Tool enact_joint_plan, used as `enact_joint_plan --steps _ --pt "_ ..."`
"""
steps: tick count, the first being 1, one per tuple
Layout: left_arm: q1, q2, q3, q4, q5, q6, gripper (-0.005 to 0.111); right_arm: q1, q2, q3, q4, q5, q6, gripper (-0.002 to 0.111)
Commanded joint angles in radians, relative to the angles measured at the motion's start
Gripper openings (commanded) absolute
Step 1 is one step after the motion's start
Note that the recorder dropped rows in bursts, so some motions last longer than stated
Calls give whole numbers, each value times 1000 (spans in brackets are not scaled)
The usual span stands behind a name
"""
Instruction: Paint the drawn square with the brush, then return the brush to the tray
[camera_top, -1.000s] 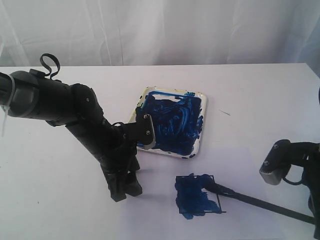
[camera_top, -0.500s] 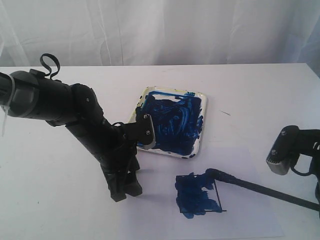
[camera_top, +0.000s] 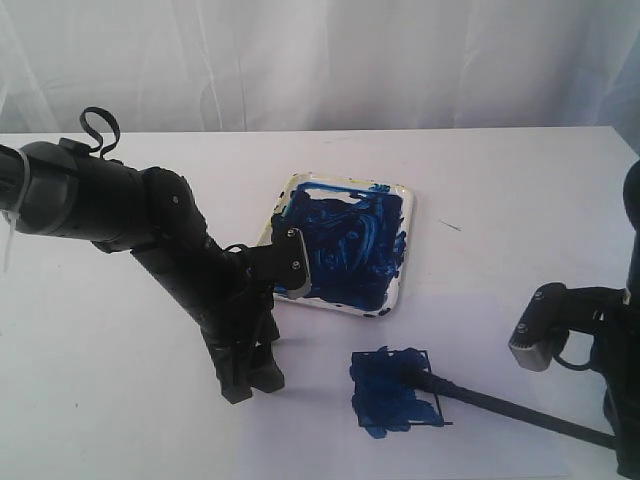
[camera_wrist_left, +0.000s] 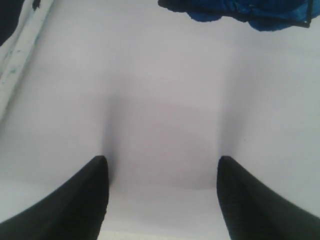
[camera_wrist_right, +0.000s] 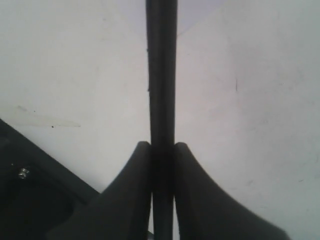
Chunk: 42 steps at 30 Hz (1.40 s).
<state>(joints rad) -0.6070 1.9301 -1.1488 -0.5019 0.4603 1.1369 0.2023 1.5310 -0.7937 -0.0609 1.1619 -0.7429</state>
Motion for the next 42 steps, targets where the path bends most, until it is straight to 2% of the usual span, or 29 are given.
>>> enact_joint_plan --steps 1,12,21,27,42 --pt "-3 36 20 47 63 -16 66 1 2 5 -25 17 46 0" --pt "-3 36 20 47 63 -16 66 1 0 5 -48 53 95 0" --pt "-3 36 20 47 63 -16 66 1 -103 5 -52 44 101 0" --pt "-3 36 20 47 63 -16 66 1 -157 5 -10 43 42 0" --pt "-3 36 20 47 63 -16 66 1 -43 40 -2 10 27 0"
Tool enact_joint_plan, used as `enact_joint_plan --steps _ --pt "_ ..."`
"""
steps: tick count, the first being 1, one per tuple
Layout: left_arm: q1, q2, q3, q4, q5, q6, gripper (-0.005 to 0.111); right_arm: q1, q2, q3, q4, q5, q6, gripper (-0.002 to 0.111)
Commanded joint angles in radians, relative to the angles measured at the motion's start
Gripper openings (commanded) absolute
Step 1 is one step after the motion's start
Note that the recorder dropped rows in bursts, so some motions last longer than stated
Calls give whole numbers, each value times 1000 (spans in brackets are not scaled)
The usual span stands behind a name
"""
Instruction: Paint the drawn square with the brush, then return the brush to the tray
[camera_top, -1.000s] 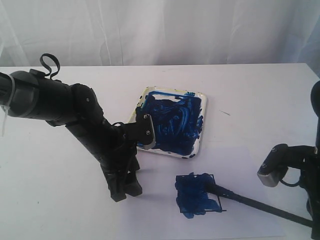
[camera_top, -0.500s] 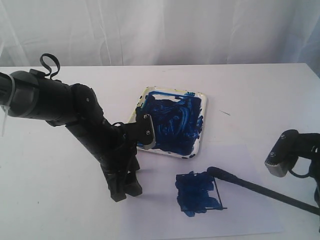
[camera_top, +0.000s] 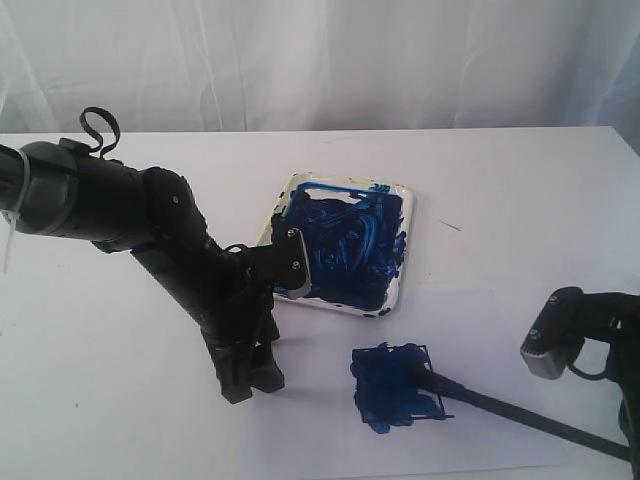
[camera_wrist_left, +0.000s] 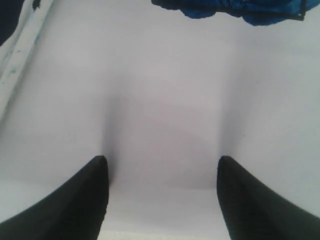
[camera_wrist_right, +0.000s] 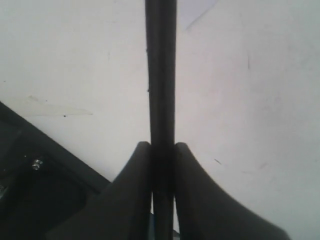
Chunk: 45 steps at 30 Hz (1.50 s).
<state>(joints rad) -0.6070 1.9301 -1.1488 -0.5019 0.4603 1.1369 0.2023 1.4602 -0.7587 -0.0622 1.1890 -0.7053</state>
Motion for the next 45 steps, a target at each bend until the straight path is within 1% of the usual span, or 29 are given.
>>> enact_joint_plan --steps 1,11,23,26,29,31,40,45 --pt "-3 36 20 47 63 -16 66 1 32 5 0 -26 7 0" --pt "-3 36 20 47 63 -16 66 1 34 5 -77 26 66 0" --pt "-3 36 20 47 63 -16 66 1 3 -5 -75 6 80 0" --pt "-3 36 20 47 63 -16 66 1 -54 -13 -30 -29 46 0" --pt "-3 36 20 47 63 -16 66 1 -96 -13 22 -29 -53 0" --pt "-3 36 20 47 63 -16 66 1 -102 -10 28 -29 -53 0" --pt "-3 36 20 47 63 -16 66 1 -25 30 26 -29 -49 0" --pt "-3 36 20 47 63 -16 66 1 26 41 -41 -29 41 0"
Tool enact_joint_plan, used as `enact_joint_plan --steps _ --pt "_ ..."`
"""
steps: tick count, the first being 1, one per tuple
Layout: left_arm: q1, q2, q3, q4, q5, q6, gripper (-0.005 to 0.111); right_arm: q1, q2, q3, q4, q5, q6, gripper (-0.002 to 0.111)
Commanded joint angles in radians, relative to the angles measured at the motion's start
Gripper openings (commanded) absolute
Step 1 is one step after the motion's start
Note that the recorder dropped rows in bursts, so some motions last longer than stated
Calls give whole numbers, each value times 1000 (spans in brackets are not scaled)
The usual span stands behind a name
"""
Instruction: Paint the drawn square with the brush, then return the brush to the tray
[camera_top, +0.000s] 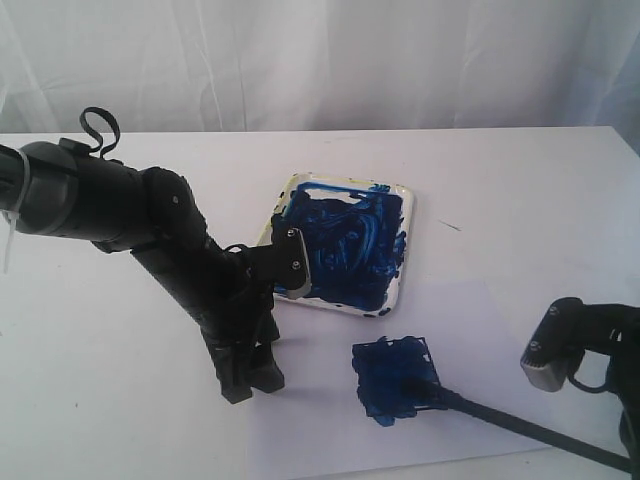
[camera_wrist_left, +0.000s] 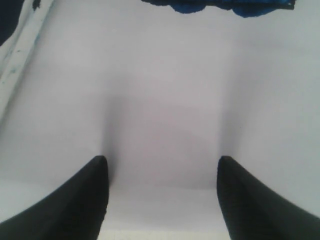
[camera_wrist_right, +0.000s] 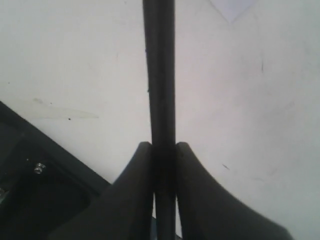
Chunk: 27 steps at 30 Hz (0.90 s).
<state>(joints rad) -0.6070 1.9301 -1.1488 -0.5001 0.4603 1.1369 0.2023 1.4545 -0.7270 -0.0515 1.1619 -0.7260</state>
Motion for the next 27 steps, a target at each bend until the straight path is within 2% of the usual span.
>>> enact_joint_plan --steps 1,19,27 --pt "-3 36 20 45 63 -16 66 1 39 10 -58 -2 79 0" --pt "-3 36 20 45 63 -16 66 1 25 11 -59 8 87 0" --pt "-3 36 20 45 65 -16 66 1 -23 11 -125 1 177 0"
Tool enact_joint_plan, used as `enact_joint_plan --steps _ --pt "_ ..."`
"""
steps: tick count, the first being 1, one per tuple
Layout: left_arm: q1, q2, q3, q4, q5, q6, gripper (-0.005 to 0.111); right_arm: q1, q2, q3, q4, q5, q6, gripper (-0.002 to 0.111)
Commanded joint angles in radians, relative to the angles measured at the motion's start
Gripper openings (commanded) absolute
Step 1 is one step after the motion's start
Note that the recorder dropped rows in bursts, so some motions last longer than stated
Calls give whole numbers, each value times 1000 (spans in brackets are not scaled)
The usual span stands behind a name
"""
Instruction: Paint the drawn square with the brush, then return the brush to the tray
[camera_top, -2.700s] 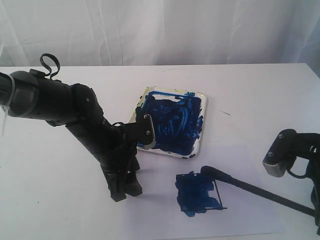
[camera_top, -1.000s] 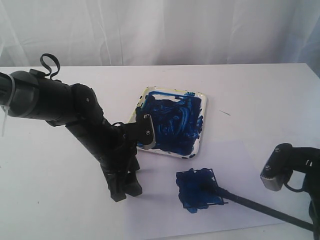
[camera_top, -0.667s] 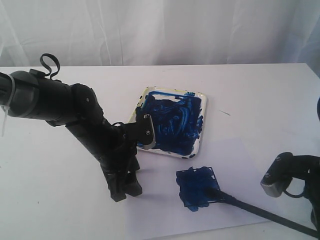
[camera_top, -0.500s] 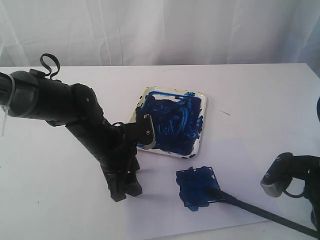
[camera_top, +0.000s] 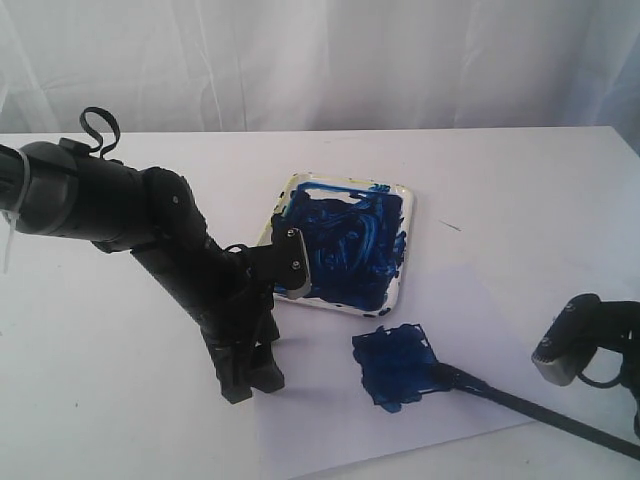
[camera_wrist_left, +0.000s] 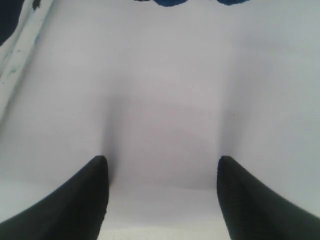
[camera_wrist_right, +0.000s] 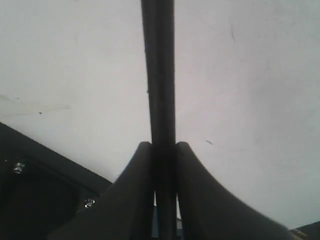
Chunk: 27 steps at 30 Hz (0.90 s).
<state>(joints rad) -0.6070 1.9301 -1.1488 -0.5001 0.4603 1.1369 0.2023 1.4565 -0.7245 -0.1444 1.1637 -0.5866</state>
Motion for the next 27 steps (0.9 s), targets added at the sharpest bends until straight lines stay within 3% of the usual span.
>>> enact_joint_plan --steps 1,11,27 --pt "-3 36 20 45 65 -16 66 1 -30 9 -35 -1 37 0" --pt "-3 36 20 45 65 -16 66 1 -88 3 -14 -90 29 0" --pt "-3 36 20 45 65 -16 66 1 49 -25 -5 -139 41 0"
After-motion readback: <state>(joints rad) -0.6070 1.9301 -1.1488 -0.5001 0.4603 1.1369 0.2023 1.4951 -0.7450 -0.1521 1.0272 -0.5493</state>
